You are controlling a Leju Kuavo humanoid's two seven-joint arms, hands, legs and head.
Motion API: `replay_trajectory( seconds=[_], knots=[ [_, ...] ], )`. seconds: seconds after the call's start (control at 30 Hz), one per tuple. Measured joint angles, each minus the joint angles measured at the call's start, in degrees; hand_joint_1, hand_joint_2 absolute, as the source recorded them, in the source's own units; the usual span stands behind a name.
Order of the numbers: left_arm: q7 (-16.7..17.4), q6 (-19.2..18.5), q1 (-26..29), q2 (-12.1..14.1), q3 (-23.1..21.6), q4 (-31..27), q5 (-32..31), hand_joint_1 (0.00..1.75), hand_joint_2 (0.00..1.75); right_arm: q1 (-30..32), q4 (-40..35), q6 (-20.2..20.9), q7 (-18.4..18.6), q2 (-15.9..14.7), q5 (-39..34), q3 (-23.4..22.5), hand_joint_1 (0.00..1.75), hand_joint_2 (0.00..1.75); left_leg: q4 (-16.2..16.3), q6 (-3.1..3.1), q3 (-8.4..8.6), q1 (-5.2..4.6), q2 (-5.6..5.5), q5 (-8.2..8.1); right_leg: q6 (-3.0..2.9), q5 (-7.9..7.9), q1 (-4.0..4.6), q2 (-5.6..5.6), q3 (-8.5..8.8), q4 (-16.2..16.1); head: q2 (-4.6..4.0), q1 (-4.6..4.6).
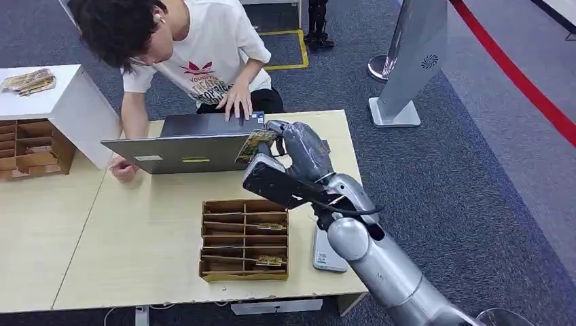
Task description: Pass the card to the sensor for recognition and then transmit it.
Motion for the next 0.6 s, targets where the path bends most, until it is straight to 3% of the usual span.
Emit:
replay_trajectory(
  seconds=[0.6],
  knots=[
    [0.55, -0.2, -0.69, 0.17, -2.53, 0.0, -1.29, 0.0, 0.0, -5.04, 7.52, 0.09, 2.73, 2.45, 2.45, 2.36, 1.75, 1.75, 0.0, 0.0, -0.01, 0.0, -0.01, 0.0, 0.0, 0.0, 0.0, -0.01, -0.01, 0.01, 0.0, 0.0]
  ],
)
